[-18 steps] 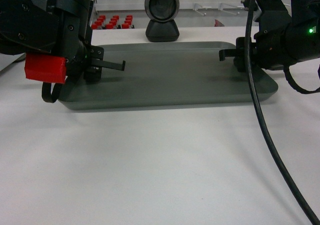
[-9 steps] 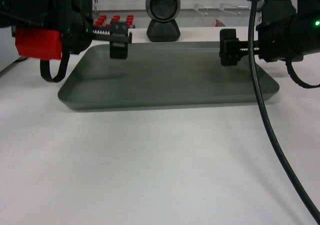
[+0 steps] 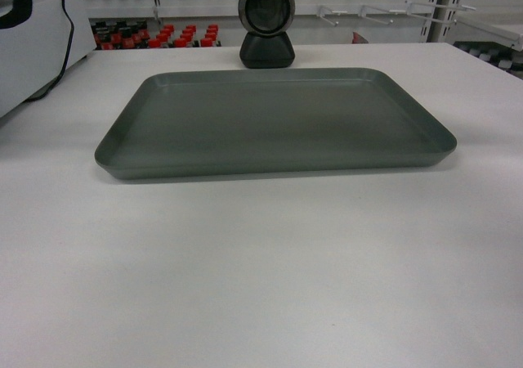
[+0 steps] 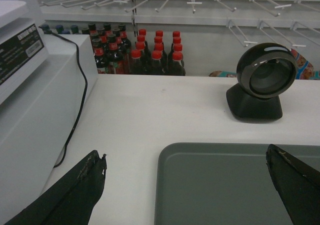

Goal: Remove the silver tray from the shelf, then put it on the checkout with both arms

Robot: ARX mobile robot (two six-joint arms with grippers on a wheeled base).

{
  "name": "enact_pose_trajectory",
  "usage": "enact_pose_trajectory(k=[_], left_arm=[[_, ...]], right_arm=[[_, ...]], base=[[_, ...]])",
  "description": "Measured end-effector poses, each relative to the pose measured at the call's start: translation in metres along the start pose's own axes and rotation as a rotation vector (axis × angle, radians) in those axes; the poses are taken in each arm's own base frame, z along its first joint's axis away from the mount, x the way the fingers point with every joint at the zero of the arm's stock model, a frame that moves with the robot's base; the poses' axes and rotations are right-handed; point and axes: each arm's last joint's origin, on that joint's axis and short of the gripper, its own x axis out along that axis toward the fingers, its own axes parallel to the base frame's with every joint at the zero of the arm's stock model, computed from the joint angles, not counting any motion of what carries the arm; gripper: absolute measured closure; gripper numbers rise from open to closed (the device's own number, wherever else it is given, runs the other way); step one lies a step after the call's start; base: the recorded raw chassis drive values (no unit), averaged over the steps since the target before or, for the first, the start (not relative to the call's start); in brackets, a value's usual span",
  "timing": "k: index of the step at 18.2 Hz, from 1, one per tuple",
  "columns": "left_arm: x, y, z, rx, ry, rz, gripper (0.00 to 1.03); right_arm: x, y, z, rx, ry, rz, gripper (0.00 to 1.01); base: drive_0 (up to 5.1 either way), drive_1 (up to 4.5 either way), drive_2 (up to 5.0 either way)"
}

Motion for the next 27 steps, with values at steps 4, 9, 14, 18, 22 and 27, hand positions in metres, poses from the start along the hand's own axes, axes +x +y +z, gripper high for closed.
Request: enact_pose_trajectory(k=[4,9,14,18,22,27], left_arm=[[-0.023,0.012,0.001,-0.02,-0.017,0.036,0.05],[-0.037,0.023,0.0,-0.043,-0.075,0.021,0.09],[-0.11,0.095,-0.079,0.037,-0.124,-0.132,0.93],[-0.131,0.109,-0.095,0.037,-0.132,-0.128,1.01],[-0.137,0.113,-0.102,0.039,-0.123,-0.132,1.01],[-0.155,0.131,-0.115,0.038,-0.127,-0.129,1.01]], right_arm=[[-0.035,0.006,0.015,0.001,-0.077,0.007,0.03],[-0.067,0.008,0.015,-0.058,-0.128,-0.141,0.15],[-0.167,-0.008,-0.052,-0.216,-0.105,-0.267,0.99],[-0.191,-0.017,-0.065,-0.222,-0.126,-0.274,0.99],[-0.197,-0.017,-0.072,-0.221,-0.121,-0.27,0.99],[-0.215,-0.015,-0.089,-0.221,-0.117,-0.27,0.99]], base=[[0.0,0.0,0.0],[0.0,0.0,0.0],[0.0,0.0,0.0],[0.0,0.0,0.0],[0.0,0.0,0.0],[0.0,0.0,0.0]])
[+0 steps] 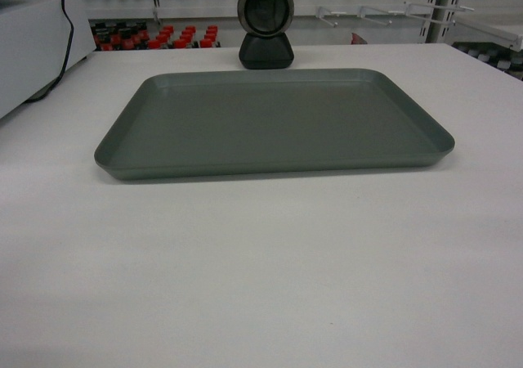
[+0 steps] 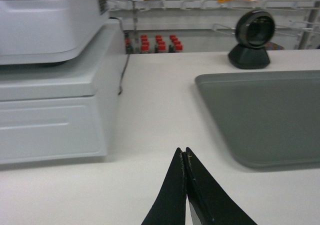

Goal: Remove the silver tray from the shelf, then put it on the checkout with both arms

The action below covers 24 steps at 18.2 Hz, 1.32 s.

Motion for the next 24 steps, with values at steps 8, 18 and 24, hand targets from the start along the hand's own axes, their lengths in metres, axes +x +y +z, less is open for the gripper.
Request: enact_pose_trajectory(k=[8,18,24], left_arm=[[-0.027,0.0,-0.014,0.0,-0.024,-0.007,1.01],[-0.046,0.0,-0.017,0.0,-0.02,-0.007,1.01],[-0.052,0.0,-0.017,0.0,-0.019,-0.007,1.01]], right_arm=[[-0.024,0.0,-0.013,0.0,-0.003,0.001,0.99],[-0.041,0.0,-0.017,0.0,-0.019,0.001,0.99],[-0.047,0.0,-0.018,0.0,-0.017,0.001,0.99]], base=[[0.0,0.0,0.0],[0.0,0.0,0.0],[0.0,0.0,0.0]])
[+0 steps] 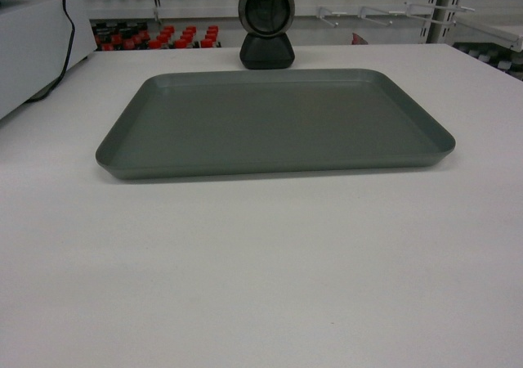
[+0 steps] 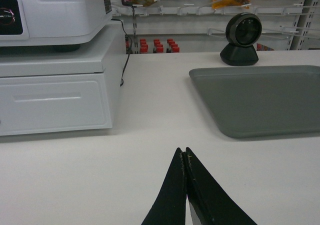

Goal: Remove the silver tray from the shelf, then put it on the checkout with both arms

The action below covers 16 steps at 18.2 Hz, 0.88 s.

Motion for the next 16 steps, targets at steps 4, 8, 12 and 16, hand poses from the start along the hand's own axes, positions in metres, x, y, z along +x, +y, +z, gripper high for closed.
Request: enact_pose_trajectory(k=[4,8,12,16], left_arm=[[-0.013,0.0,-0.004,0.0,0.023,0.001,1.01],[-0.013,0.0,-0.004,0.001,0.019,0.0,1.01],[-0.013,0.0,-0.004,0.001,0.015,0.001,1.01],[-0.013,0.0,-0.004,0.0,0.016,0.001,0.71]], right_arm=[[-0.012,0.0,-0.003,0.0,0.005,0.002,0.99],[-0.012,0.0,-0.003,0.0,0.01,0.003,0.99],[-0.012,0.0,-0.003,0.0,0.009,0.003,0.99],[-0.012,0.0,-0.003,0.0,0.009,0.003,0.79]], base=[[0.0,0.0,0.0],[0.0,0.0,0.0],[0.0,0.0,0.0],[0.0,0.0,0.0]])
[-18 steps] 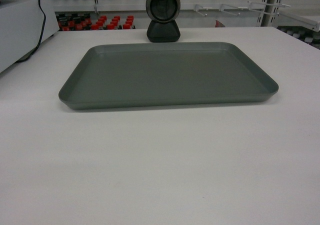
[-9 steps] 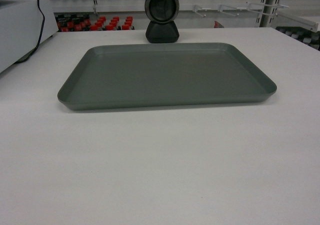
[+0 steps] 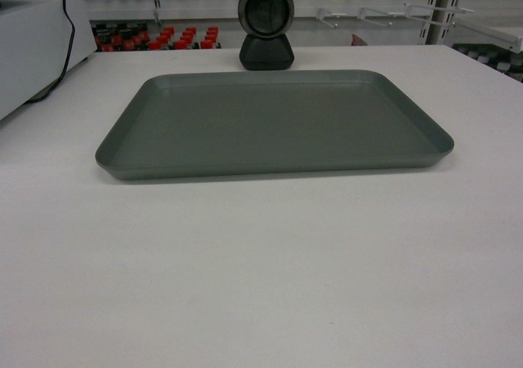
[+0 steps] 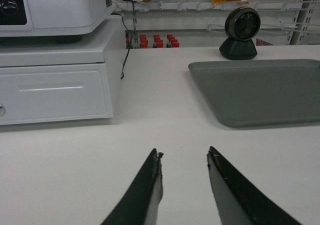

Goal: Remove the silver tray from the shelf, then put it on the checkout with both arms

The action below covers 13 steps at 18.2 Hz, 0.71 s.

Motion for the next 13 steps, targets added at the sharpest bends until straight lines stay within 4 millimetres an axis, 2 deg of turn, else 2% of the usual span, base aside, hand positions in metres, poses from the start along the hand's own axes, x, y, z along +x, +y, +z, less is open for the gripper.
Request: enact_pose_trajectory(k=[2,6,7,8,13], left_arm=[[0.0,0.0,0.0,0.0,0.0,0.0,0.53],[0.0,0.0,0.0,0.001,0.0,0.0,0.03],[0.0,0.0,0.0,0.002,0.0,0.0,0.06],[0.0,0.0,0.0,0.002,0.0,0.0,0.05],[0.0,0.0,0.0,0.003,0.0,0.0,0.05]], right_arm=[[0.0,0.0,0.0,0.0,0.0,0.0,0.61],[0.0,0.0,0.0,0.0,0.0,0.0,0.1],[0.0,0.0,0.0,0.0,0.0,0.0,0.01],[0.0,0.0,0.0,0.0,0.0,0.0,0.04],[0.0,0.0,0.0,0.0,0.0,0.0,0.03]], base=[[0.0,0.0,0.0],[0.0,0.0,0.0],[0.0,0.0,0.0],[0.0,0.0,0.0],[0.0,0.0,0.0]])
